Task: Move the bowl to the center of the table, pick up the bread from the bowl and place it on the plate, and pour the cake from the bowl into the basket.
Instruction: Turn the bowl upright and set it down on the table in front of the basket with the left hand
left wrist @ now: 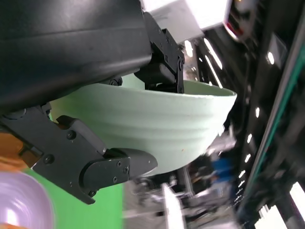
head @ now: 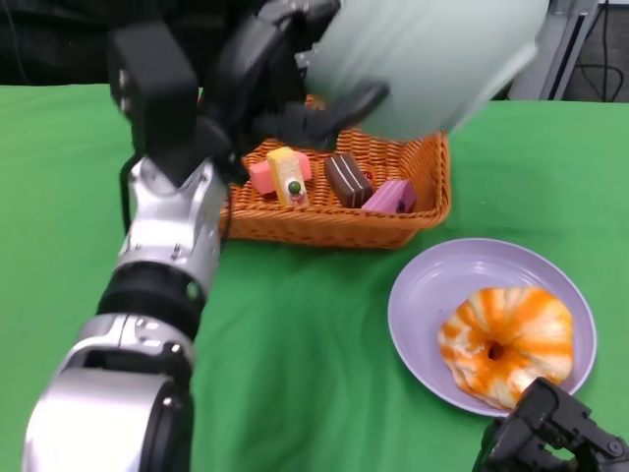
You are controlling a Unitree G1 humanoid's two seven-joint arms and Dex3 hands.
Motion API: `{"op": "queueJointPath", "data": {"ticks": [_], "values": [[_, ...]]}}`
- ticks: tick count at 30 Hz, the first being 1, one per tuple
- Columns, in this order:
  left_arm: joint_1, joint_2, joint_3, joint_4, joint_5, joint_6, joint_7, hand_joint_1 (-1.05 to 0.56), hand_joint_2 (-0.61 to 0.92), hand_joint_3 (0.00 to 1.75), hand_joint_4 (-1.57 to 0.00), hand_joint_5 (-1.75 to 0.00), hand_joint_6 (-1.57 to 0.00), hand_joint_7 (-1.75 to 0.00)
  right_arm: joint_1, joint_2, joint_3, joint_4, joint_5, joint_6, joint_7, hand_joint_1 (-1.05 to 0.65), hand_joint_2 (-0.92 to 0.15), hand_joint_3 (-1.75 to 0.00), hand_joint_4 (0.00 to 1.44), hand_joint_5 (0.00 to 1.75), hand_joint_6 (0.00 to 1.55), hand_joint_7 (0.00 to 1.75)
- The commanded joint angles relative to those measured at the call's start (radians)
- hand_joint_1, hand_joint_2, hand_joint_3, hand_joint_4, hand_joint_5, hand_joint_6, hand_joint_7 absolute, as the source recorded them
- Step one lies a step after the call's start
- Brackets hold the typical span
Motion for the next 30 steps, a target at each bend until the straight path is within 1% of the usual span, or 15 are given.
{"op": "queueJointPath", "data": {"ticks": [1, 3, 7, 9, 11, 14, 15, 17, 20, 21, 22, 23, 26, 29, 30], "values": [[0.039, 0.065, -0.046, -0.028, 0.076, -0.191, -0.002, -0.33, 0.73, 0.84, -0.78, -1.75, -0.7, -1.49, 0.007, -0.01, -0.007, -0.01, 0.014, 0.004, 0.001, -0.07, -0.37, -1.44, 0.71, 1.75, 0.54, 1.69], [0.062, 0.097, -0.077, -0.024, 0.133, -0.302, 0.018, -0.32, 0.74, 0.81, -0.77, -1.75, -0.7, -1.47, 0.005, -0.011, -0.007, -0.009, 0.013, 0.004, 0.001, -0.07, -0.37, -1.45, 0.71, 1.75, 0.54, 1.69], [0.074, 0.144, -0.112, 0.008, 0.227, -0.445, 0.087, -0.31, 0.76, 0.78, -0.76, -1.75, -0.66, -1.51, 0.006, -0.011, -0.005, -0.014, 0.026, 0.013, 0.004, -0.07, -0.37, -1.46, 0.71, 1.75, 0.54, 1.69], [0.082, 0.173, -0.124, 0.02, 0.309, -0.55, 0.156, -0.25, 0.66, 0.86, -0.72, -1.75, -0.62, -1.53, 0.005, -0.013, -0.006, -0.014, 0.015, 0.007, 0.001, -0.08, -0.36, -1.46, 0.71, 1.75, 0.55, 1.69], [0.089, 0.195, -0.132, 0.035, 0.381, -0.632, 0.228, -0.24, 0.59, 0.92, -0.7, -1.75, -0.64, -1.49, 0.006, -0.012, -0.006, -0.014, 0.008, 0.005, -0.001, -0.09, -0.36, -1.45, 0.71, 1.75, 0.55, 1.69], [0.095, 0.226, -0.14, 0.044, 0.49, -0.702, 0.336, -0.24, 0.54, 0.99, -0.7, -1.75, -0.66, -1.44, 0.007, -0.012, -0.004, -0.018, 0.016, 0.011, 0.001, -0.1, -0.36, -1.45, 0.71, 1.75, 0.55, 1.69], [0.103, 0.243, -0.138, 0.034, 0.548, -0.724, 0.383, -0.26, 0.54, 1.0, -0.69, -1.75, -0.67, -1.44, 0.007, -0.013, -0.003, -0.018, 0.017, 0.012, 0.002, -0.11, -0.38, -1.41, 0.71, 1.75, 0.55, 1.68], [0.116, 0.271, -0.139, 0.017, 0.647, -0.75, 0.472, -0.28, 0.54, 1.01, -0.69, -1.75, -0.67, -1.44, 0.007, -0.014, -0.003, -0.019, 0.019, 0.013, 0.003, -0.12, -0.39, -1.39, 0.71, 1.75, 0.55, 1.68], [0.145, 0.308, -0.136, -0.005, 0.772, -0.786, 0.604, -0.31, 0.62, 0.89, -0.69, -1.74, -0.68, -1.43, 0.008, -0.015, -0.001, -0.023, 0.026, 0.022, 0.005, -0.11, -0.4, -1.39, 0.71, 1.75, 0.55, 1.67], [0.154, 0.318, -0.136, -0.011, 0.811, -0.796, 0.649, -0.31, 0.66, 0.81, -0.69, -1.74, -0.7, -1.37, 0.008, -0.015, -0.001, -0.024, 0.027, 0.024, 0.004, -0.1, -0.4, -1.39, 0.71, 1.75, 0.55, 1.67], [0.167, 0.328, -0.134, -0.018, 0.851, -0.808, 0.7, -0.3, 0.68, 0.77, -0.69, -1.75, -0.71, -1.34, 0.007, -0.015, -0.001, -0.025, 0.026, 0.024, 0.004, -0.1, -0.4, -1.39, 0.71, 1.75, 0.55, 1.67], [0.174, 0.337, -0.136, -0.024, 0.887, -0.813, 0.748, -0.27, 0.68, 0.74, -0.69, -1.75, -0.71, -1.36, 0.006, -0.015, -0.001, -0.025, 0.026, 0.024, 0.005, -0.09, -0.4, -1.4, 0.71, 1.75, 0.55, 1.67], [0.194, 0.368, -0.155, -0.041, 0.99, -0.813, 0.887, -0.24, 0.66, 0.74, -0.69, -1.75, -0.67, -1.45, 0.005, -0.015, -0.002, -0.027, 0.019, 0.026, 0.002, -0.07, -0.4, -1.41, 0.71, 1.75, 0.55, 1.66], [0.217, 0.412, -0.187, -0.062, 1.101, -0.805, 1.045, -0.22, 0.66, 0.73, -0.69, -1.75, -0.66, -1.44, 0.002, -0.014, -0.001, -0.032, 0.019, 0.036, -0.001, -0.07, -0.39, -1.41, 0.71, 1.75, 0.55, 1.66], [0.224, 0.428, -0.201, -0.065, 1.137, -0.8, 1.105, -0.23, 0.71, 0.64, -0.69, -1.75, -0.64, -1.49, 0.001, -0.014, -0.001, -0.031, 0.022, 0.037, 0.001, -0.08, -0.39, -1.41, 0.71, 1.75, 0.55, 1.66]]}}
